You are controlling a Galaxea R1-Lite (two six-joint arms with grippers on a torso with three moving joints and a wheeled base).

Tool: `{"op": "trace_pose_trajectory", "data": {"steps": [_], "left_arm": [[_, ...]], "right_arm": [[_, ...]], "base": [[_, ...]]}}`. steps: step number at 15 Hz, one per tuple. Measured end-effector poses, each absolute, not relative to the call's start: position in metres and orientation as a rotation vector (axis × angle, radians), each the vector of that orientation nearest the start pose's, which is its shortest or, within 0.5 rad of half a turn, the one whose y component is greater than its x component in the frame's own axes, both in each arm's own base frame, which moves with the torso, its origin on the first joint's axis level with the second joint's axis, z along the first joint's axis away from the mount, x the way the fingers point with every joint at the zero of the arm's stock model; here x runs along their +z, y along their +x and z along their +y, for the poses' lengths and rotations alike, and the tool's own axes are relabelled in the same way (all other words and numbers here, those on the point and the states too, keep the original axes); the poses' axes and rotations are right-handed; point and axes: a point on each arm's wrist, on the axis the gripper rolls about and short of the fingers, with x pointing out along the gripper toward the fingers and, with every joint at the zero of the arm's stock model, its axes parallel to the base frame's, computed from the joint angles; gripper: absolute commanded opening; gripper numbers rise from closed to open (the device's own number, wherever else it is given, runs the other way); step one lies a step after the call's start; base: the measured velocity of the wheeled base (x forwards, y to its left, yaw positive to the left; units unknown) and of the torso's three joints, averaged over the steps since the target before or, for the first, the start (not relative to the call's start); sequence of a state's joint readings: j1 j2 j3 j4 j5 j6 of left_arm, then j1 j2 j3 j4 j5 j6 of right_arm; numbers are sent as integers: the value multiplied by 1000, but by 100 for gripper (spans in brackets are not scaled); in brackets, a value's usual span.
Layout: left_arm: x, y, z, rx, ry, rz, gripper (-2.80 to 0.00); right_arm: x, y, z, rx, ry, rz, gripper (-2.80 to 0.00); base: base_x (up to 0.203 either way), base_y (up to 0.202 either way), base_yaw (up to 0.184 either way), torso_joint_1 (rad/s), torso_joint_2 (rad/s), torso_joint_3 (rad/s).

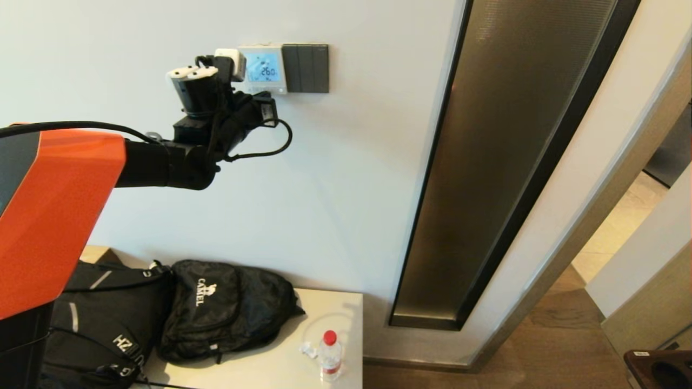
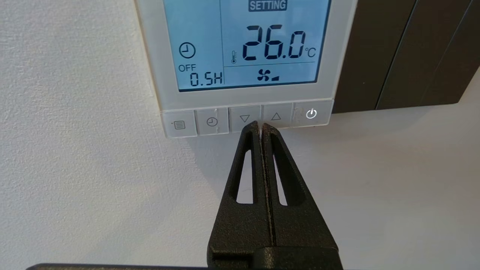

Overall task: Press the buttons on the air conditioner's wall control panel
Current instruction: Press the temperature decrease button, then turn off the central air conditioner

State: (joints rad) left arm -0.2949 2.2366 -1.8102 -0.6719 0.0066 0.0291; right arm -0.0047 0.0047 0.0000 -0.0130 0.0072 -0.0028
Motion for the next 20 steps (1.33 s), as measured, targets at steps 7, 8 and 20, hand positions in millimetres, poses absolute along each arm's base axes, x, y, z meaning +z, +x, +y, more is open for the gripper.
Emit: {"op": "trace_pose_trajectory", "data": {"steps": [7,8,20], "left_arm": [[260,448,-135,-278,-10,-257,-280],[259,446,-134,-278,-9,-254,-280],[220,324,-74,-217,16,-148,-280]], "right_arm": [[77,-22,0,3,-2,-8,-280],[77,-22,0,3,-3,-8,-280],[77,-22,0,3,-3,-8,-280]], "base": [[0,0,0,0,0,0],[0,0,0,0,0,0],[0,0,0,0,0,0]]}}
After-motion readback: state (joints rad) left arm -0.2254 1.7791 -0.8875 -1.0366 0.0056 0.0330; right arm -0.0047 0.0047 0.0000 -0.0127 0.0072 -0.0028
